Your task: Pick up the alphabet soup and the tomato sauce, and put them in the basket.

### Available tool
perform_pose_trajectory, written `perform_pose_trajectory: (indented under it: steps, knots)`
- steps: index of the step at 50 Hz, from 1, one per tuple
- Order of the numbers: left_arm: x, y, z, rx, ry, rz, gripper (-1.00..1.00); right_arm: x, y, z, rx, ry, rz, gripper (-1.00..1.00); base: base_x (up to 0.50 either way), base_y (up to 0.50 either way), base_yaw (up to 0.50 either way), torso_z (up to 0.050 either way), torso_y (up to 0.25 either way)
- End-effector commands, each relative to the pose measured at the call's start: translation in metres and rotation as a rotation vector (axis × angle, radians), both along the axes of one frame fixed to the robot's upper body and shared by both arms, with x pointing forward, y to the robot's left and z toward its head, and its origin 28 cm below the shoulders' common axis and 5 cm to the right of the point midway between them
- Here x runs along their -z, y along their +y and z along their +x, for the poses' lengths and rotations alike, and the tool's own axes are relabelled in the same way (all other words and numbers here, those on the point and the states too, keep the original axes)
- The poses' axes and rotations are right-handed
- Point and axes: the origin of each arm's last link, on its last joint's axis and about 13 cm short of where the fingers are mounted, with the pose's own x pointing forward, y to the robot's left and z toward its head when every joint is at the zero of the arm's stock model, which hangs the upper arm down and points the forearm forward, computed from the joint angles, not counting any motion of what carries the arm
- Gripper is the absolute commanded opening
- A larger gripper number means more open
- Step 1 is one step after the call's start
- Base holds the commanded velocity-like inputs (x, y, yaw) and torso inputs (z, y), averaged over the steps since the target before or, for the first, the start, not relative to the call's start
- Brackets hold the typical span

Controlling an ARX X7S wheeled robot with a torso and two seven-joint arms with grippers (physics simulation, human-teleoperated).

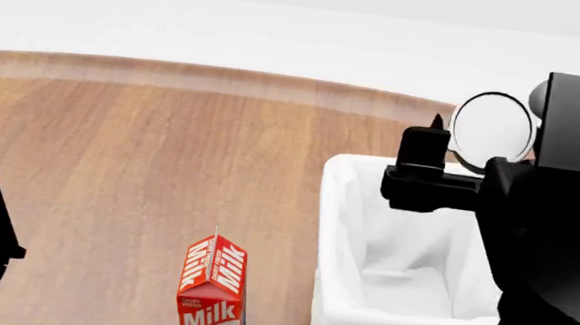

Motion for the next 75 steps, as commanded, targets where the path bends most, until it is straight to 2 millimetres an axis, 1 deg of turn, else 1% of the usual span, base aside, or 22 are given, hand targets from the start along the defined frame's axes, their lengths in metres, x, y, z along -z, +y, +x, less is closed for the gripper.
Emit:
perform_pose_trajectory:
  steps: [1,4,6,10,14,18,21,28,30,32,37,48,60,75]
  knots:
    - [0.001,-0.001,0.000,0.000,0.002,0.000,1.00,0.016,-0.006,0.050,-0.023,0.036,-0.043,-1.00,0.00,0.00,0.00,0.000,0.010]
    - [0.001,-0.002,0.001,0.003,0.003,0.002,1.00,0.025,-0.005,0.063,-0.018,0.054,-0.032,-1.00,0.00,0.00,0.00,0.000,0.000]
    - [0.001,-0.002,0.001,0.001,0.005,0.004,1.00,0.027,-0.005,0.070,-0.014,0.057,-0.038,-1.00,0.00,0.00,0.00,0.000,0.000]
    - [-0.001,-0.003,0.000,0.004,0.001,0.003,1.00,0.035,-0.008,0.084,0.022,0.079,-0.019,-1.00,0.00,0.00,0.00,0.000,0.000]
    - [0.000,-0.004,-0.001,0.006,0.002,0.004,1.00,0.042,-0.010,0.091,0.051,0.098,-0.007,-1.00,0.00,0.00,0.00,0.000,0.000]
    - [0.000,-0.004,-0.001,0.007,0.005,0.006,1.00,0.044,-0.010,0.096,0.065,0.098,0.016,-1.00,0.00,0.00,0.00,0.000,0.003]
    - [0.000,-0.003,-0.001,0.006,0.006,0.007,1.00,0.047,-0.008,0.102,0.061,0.107,0.022,-1.00,0.00,0.00,0.00,0.000,0.000]
    - [0.000,-0.003,-0.001,0.004,0.005,0.005,1.00,0.048,-0.002,0.109,0.049,0.124,0.033,-1.00,0.00,0.00,0.00,0.000,0.001]
    - [0.001,-0.004,-0.001,0.007,0.007,0.006,1.00,0.051,-0.001,0.111,0.045,0.132,0.038,-1.00,0.00,0.00,0.00,0.000,0.000]
    - [0.001,-0.004,-0.002,0.008,0.006,0.008,1.00,0.052,0.000,0.112,0.045,0.138,0.046,-1.00,0.00,0.00,0.00,0.008,0.000]
    - [0.001,-0.004,-0.001,0.006,0.007,0.007,1.00,0.065,0.002,0.113,0.053,0.170,0.082,-1.00,0.00,0.00,0.00,0.000,0.000]
    - [0.002,-0.004,-0.001,0.004,0.007,0.009,1.00,0.083,0.002,0.112,0.049,0.249,0.114,-1.00,0.00,0.00,0.00,0.000,0.001]
    - [0.001,-0.001,0.000,-0.002,0.004,0.000,1.00,0.093,0.003,0.111,0.052,0.288,0.104,-1.00,0.00,0.00,0.00,0.000,0.001]
    - [0.002,-0.001,-0.001,0.000,0.004,0.000,1.00,0.099,-0.001,0.105,0.067,0.301,0.105,-1.00,0.00,0.00,0.00,0.000,0.001]
